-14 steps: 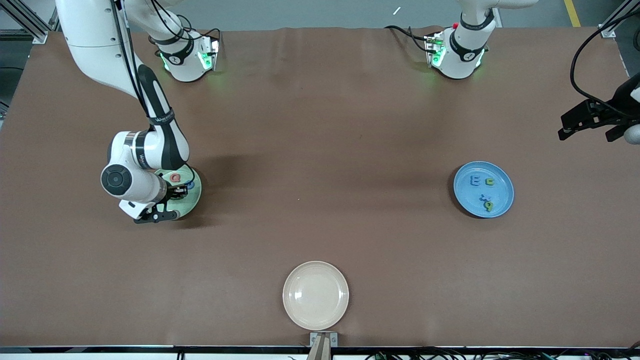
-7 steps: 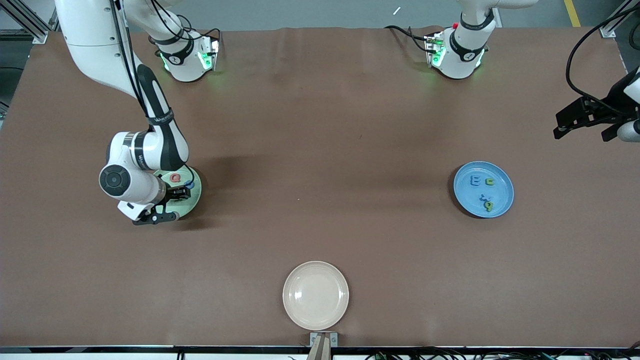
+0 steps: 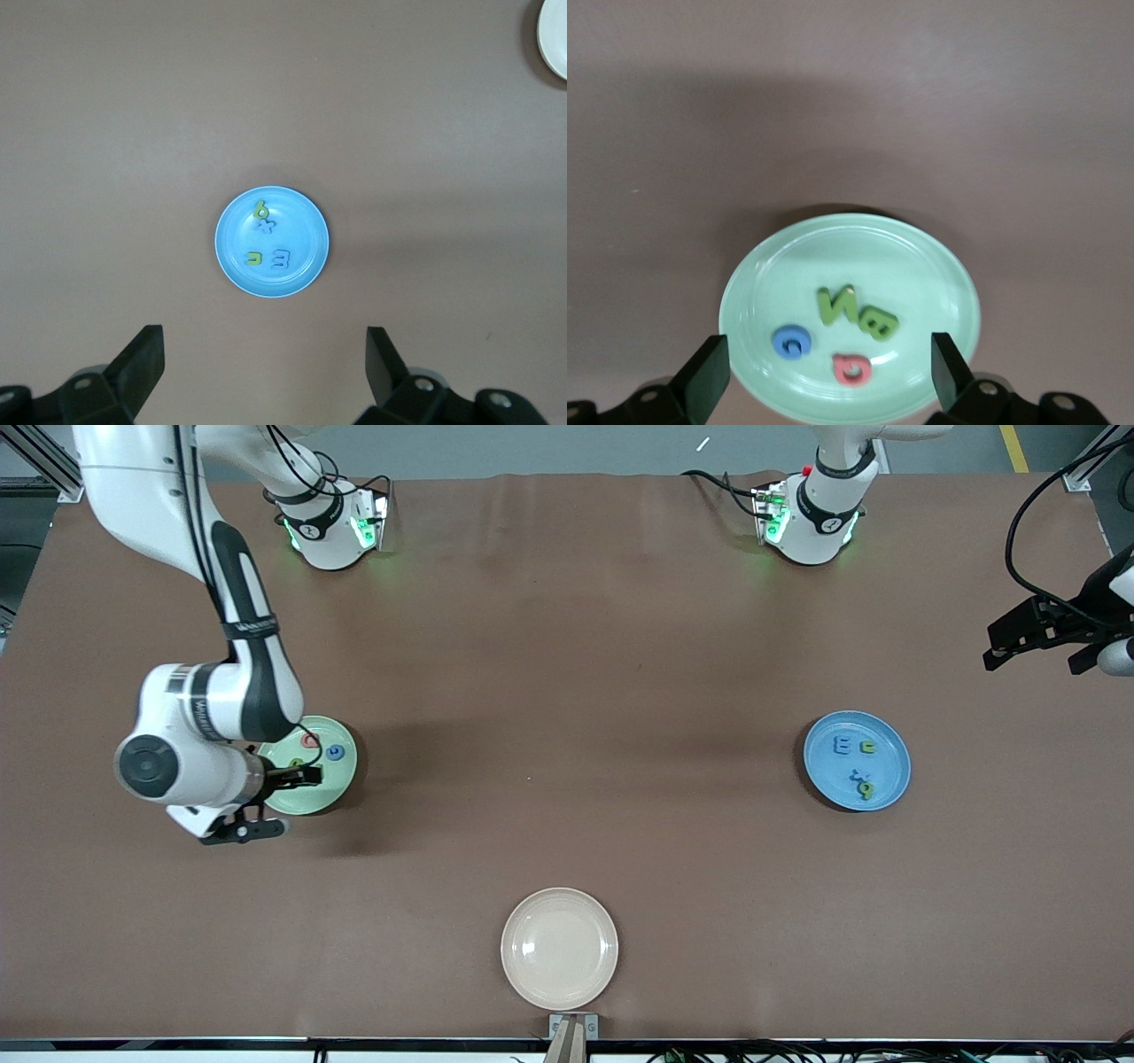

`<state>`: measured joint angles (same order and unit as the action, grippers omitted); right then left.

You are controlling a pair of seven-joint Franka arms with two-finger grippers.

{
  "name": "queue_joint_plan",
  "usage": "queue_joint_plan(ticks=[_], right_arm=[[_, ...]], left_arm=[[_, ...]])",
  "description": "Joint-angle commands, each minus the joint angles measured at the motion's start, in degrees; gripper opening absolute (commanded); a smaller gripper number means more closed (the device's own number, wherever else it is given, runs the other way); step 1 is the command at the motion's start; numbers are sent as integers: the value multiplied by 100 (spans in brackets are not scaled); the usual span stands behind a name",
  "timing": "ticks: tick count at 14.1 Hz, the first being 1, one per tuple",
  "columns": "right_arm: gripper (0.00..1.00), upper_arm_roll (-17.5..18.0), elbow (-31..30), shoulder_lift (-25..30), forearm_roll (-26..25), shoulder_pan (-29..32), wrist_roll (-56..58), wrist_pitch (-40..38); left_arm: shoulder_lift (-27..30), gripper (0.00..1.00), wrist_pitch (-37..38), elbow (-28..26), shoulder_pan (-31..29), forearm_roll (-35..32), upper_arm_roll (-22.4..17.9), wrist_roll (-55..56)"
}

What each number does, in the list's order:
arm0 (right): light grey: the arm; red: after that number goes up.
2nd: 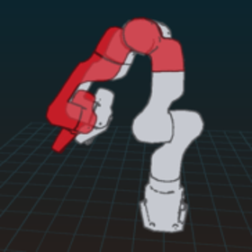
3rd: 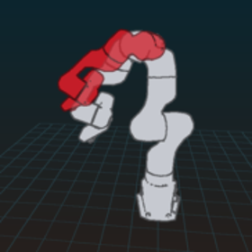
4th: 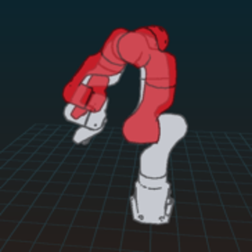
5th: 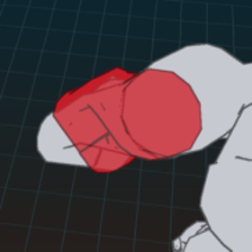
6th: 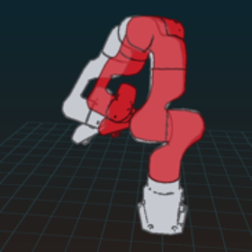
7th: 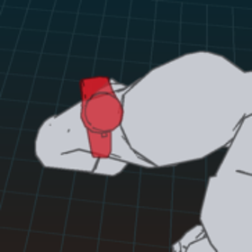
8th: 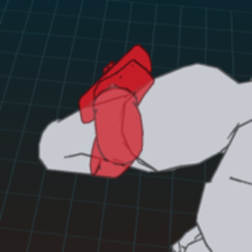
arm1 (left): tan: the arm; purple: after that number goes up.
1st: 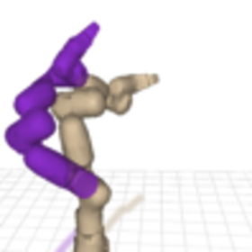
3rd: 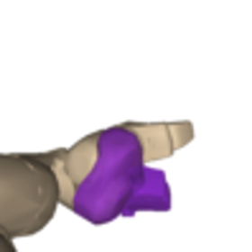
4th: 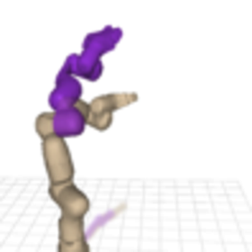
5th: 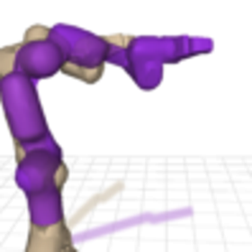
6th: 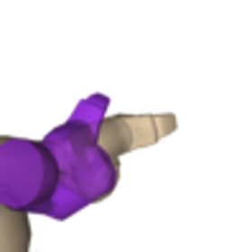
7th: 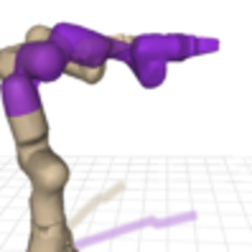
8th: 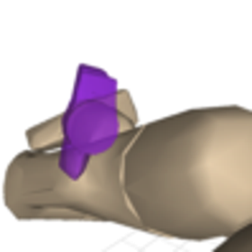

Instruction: Sort upper and lower case letters into plates

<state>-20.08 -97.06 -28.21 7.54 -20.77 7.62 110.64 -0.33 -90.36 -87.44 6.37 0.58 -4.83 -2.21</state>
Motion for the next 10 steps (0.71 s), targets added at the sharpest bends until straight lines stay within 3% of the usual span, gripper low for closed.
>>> queue_joint_plan(ticks=[1,6,10], right_arm=[[100,30,634,193,11,459,82,-795],[100,30,873,571,-33,978,372,-1377],[100,-57,1416,668,-59,1321,696,-1843]], left_arm=[[-3,100,150,113,13,3,17,2],[6,100,150,113,4,3,17,-16],[6,100,150,122,-5,3,17,-25]])
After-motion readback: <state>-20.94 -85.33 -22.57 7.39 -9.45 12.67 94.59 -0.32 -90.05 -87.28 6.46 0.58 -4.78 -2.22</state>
